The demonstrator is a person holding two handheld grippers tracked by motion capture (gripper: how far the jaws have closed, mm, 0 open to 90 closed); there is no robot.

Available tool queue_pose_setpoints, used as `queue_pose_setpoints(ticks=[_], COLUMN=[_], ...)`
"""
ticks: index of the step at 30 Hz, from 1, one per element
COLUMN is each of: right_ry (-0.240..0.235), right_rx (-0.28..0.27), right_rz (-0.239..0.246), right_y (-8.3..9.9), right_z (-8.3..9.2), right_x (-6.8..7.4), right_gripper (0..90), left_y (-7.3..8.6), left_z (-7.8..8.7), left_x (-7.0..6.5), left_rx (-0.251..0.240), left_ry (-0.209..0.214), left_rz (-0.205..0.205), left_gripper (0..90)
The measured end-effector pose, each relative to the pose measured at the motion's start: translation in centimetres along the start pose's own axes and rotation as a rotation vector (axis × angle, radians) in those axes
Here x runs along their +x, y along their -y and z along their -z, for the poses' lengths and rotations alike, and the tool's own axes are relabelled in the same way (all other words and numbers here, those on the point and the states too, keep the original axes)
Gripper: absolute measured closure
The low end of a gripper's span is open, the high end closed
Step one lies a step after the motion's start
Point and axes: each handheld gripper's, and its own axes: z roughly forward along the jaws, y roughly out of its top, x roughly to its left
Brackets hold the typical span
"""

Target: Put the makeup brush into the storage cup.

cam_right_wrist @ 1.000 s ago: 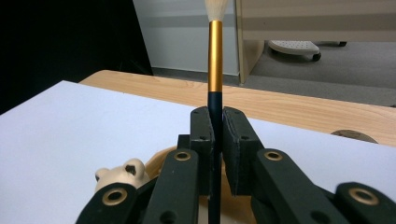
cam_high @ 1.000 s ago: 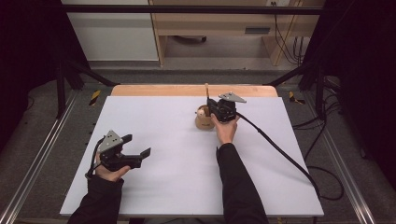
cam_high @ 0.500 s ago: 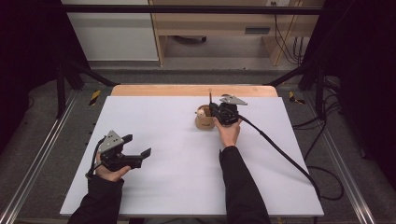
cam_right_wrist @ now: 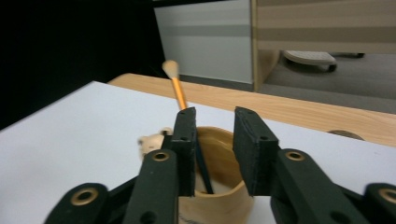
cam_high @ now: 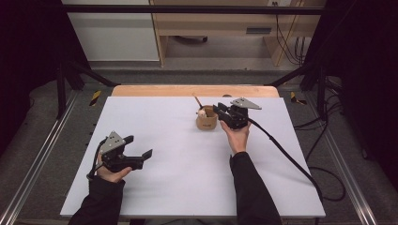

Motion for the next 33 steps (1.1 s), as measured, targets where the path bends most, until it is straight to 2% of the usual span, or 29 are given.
queue_pose_setpoints(ticks=[4, 10, 13, 15, 17, 20, 25, 33], right_ry=[-0.05, -0.066, -0.059, -0.054, -0.048, -0.028, -0.002, -0.001], right_rx=[0.005, 0.004, 0.027, 0.025, 0.039, 0.057, 0.082, 0.092], right_rz=[0.012, 0.048, 0.069, 0.073, 0.06, 0.069, 0.057, 0.074], right_y=[-0.6, -1.1, -0.9, -0.8, -0.6, -0.3, 0.3, 1.3], right_z=[1.8, 4.2, 5.4, 6.0, 6.6, 7.6, 9.2, 11.6], right_x=[0.6, 0.9, 0.9, 0.8, 0.7, 0.5, 0.1, 0.1], right_gripper=[57.0, 44.8, 39.1, 35.3, 29.8, 24.2, 15.8, 5.2], left_y=[0.0, 0.0, 0.1, 0.1, 0.1, 0.1, 0.1, 0.2], left_z=[0.0, 0.0, 0.0, 0.0, 0.0, 0.0, 0.0, 0.0], left_x=[0.0, 0.0, 0.0, 0.0, 0.0, 0.0, -0.1, 0.0], left_rx=[0.0, 0.001, 0.002, 0.003, 0.003, 0.002, 0.007, 0.009], left_ry=[-0.001, -0.004, -0.003, -0.003, -0.004, -0.004, -0.005, -0.008], left_rz=[0.0, 0.0, 0.0, 0.001, 0.0, 0.001, -0.001, 0.003], left_gripper=[6.9, 6.8, 6.8, 6.8, 6.7, 6.7, 6.5, 6.5])
